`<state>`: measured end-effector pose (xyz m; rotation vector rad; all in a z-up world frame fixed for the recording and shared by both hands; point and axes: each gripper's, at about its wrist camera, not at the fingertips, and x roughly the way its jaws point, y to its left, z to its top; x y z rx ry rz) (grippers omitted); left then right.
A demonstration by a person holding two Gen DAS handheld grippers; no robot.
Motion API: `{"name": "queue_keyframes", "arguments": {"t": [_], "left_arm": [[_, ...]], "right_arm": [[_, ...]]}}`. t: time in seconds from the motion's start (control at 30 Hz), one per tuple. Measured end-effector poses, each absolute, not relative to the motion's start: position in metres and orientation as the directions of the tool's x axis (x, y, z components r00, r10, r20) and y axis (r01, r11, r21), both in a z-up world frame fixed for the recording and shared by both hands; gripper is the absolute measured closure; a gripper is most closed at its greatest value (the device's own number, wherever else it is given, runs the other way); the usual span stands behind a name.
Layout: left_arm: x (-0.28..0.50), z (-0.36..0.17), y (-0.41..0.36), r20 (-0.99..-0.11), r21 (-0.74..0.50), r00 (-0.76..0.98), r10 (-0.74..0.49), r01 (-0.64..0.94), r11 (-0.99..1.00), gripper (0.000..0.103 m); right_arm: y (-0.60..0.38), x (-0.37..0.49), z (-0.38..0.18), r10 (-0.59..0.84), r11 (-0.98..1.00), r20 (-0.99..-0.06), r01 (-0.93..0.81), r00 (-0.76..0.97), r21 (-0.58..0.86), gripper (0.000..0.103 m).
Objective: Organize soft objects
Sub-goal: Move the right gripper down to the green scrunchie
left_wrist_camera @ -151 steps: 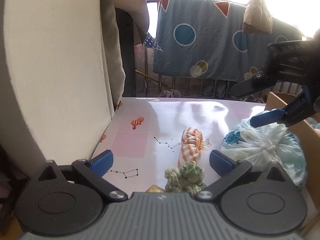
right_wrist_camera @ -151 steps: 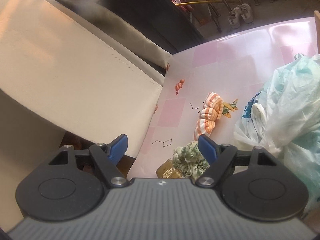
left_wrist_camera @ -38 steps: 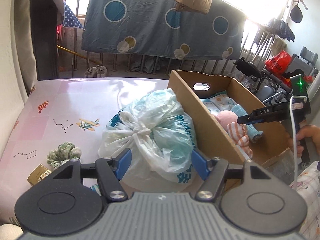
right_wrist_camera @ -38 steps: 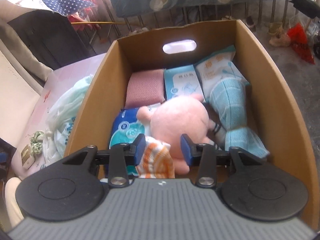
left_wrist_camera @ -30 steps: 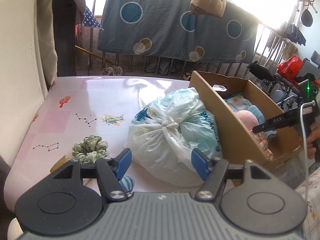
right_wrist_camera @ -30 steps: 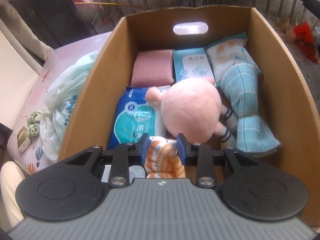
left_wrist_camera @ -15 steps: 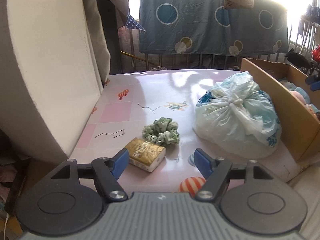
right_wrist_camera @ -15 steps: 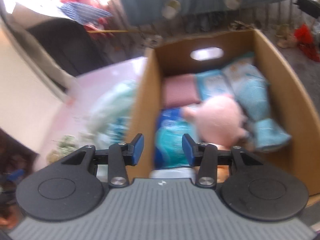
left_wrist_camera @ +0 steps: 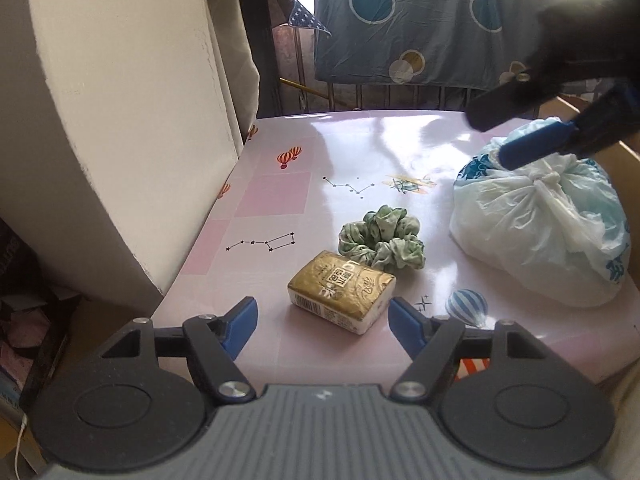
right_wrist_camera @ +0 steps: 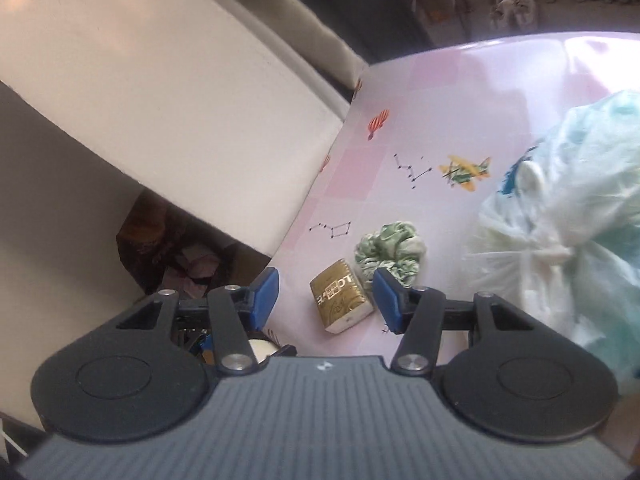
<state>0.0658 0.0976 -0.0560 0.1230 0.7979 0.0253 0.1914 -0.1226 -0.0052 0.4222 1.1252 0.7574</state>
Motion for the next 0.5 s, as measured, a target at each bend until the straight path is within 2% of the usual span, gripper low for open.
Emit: {"name": "queue_keyframes", "arguments": {"t": [0.17,0.3,0.5], "left_arm": [[0.081,-0.071,0.089,-0.717,0.173,0.694,0.068,0.082,0.982,0.012],[0.096,-0.081,0.090,-0.739,0.154,0.671,0.057,0.086,0.984,0.010],[0.114,-0.091,0.089,-0.729,0.209,0.681,0.066,0.130,0.969,0.005]], "right_arm": [[-0.066,0.231,-0.032,0.662,0.726,-0.735,-0.364,0.143,0.583,0.047],[-0.044,0.253,-0.059,0.600,0.767,-0.789,-0.373,0.132,0.521,0.045],[-0.028,0.273,-0.096,0.554,0.786,-0.829,-0.374,0.071,0.493,0.045]]}}
